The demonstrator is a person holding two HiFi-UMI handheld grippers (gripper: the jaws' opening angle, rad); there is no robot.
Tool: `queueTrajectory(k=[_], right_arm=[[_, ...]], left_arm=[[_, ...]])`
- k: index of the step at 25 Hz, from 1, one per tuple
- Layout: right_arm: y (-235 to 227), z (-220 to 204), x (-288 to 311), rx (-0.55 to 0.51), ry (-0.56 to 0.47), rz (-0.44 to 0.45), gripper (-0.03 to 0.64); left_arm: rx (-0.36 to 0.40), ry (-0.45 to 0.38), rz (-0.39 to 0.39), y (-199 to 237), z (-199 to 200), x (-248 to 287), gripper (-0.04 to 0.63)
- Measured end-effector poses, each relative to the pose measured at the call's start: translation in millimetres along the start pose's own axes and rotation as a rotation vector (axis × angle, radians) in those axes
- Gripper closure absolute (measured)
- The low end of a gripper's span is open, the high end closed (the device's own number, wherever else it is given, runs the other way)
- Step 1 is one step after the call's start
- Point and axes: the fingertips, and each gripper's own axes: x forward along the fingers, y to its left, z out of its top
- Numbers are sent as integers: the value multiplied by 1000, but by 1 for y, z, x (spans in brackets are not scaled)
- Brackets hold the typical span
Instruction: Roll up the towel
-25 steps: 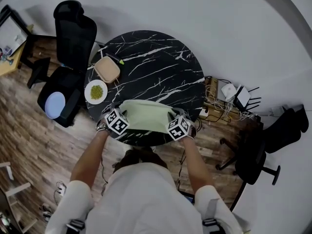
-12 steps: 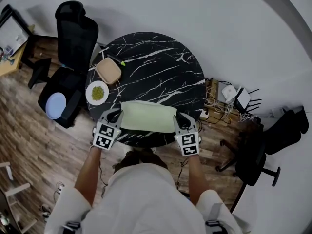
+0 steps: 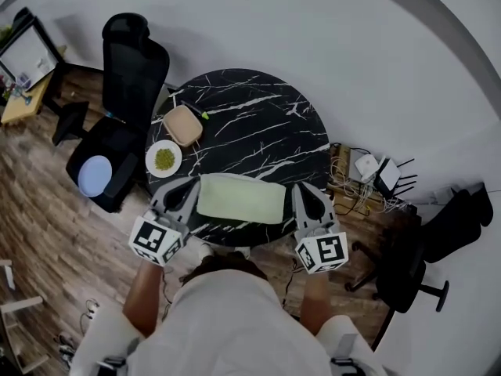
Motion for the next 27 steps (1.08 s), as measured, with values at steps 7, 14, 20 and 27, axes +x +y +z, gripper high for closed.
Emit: queueTrajectory(k=[7, 14, 20, 27], right_arm=[[22, 3, -7, 1, 0, 25, 623], [39, 26, -16, -3, -61, 61, 623], [64, 35, -16, -17, -80, 124, 623], [73, 40, -19, -48, -84, 155, 624]], left_arm=[[30, 26, 12, -10, -8, -23, 591], [48, -7, -29, -24, 0, -26, 591], [58, -5, -25, -29, 3, -38, 591], [15, -8, 10, -25, 8, -46, 591]])
